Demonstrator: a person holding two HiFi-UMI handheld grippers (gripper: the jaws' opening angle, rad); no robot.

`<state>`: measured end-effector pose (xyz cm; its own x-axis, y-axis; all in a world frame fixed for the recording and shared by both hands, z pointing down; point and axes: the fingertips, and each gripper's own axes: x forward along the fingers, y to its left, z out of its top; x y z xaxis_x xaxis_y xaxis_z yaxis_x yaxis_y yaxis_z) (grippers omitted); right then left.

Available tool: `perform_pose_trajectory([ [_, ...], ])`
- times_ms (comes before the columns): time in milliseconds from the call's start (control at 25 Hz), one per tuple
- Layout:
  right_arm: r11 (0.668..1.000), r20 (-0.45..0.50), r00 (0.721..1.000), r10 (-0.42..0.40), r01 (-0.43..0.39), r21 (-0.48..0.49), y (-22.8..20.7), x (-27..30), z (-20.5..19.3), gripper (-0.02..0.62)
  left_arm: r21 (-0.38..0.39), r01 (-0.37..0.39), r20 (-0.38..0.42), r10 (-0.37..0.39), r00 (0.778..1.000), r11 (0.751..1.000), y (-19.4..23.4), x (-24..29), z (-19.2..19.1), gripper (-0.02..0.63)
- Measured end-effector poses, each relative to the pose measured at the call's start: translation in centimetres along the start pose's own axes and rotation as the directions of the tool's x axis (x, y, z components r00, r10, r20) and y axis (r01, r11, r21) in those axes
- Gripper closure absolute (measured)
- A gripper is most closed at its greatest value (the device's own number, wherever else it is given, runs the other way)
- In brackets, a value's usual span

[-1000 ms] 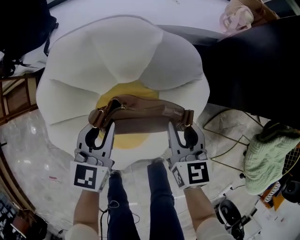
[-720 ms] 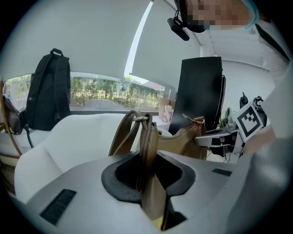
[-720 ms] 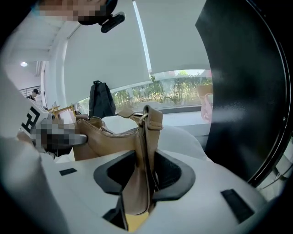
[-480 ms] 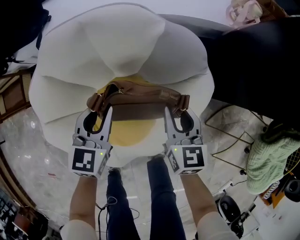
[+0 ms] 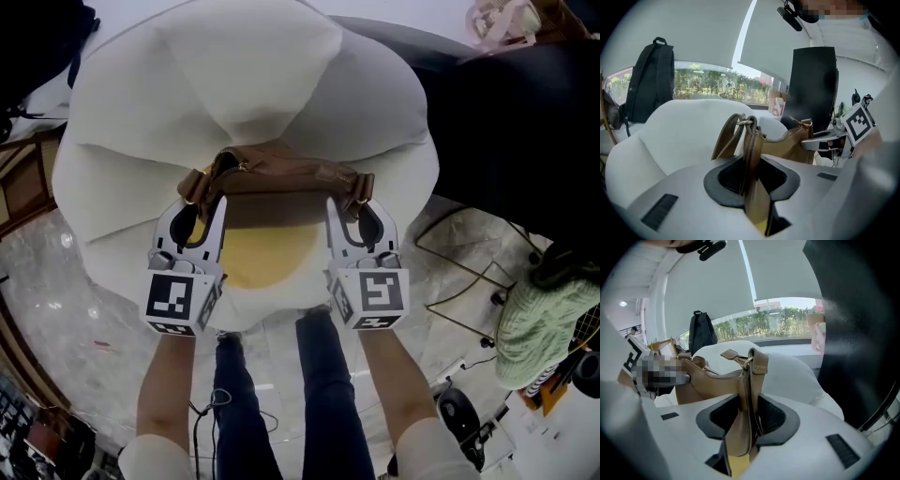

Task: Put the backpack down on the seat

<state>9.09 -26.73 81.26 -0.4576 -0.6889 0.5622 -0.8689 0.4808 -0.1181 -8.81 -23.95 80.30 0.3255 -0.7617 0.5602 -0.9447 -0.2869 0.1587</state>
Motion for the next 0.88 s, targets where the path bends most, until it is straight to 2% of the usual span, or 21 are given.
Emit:
perform_pose_trajectory([
  [360, 1.0, -0.071, 0.997, -0.011, 0.012, 0.011, -0.9, 2.7, -3.0, 0.442, -0.021, 0.002, -0.062, -0.004, 0.998, 1.0, 0.8, 2.7, -2.9, 0.506],
  [680, 1.0, -0.103, 0.995, -0.012, 0.014, 0.019, -2.1, 4.9, -4.1, 0.442, -0.036, -0.006, -0.094, 0.003, 0.996, 0.999, 1.4, 5.0, -3.7, 0.506],
  [880, 1.0, -0.119, 0.993, 0.0, 0.0, 0.005, -2.3, 6.5, -4.1, 0.442, -0.073, -0.01, -0.125, 0.001, 0.992, 0.997, 2.6, 6.6, -4.2, 0.506],
])
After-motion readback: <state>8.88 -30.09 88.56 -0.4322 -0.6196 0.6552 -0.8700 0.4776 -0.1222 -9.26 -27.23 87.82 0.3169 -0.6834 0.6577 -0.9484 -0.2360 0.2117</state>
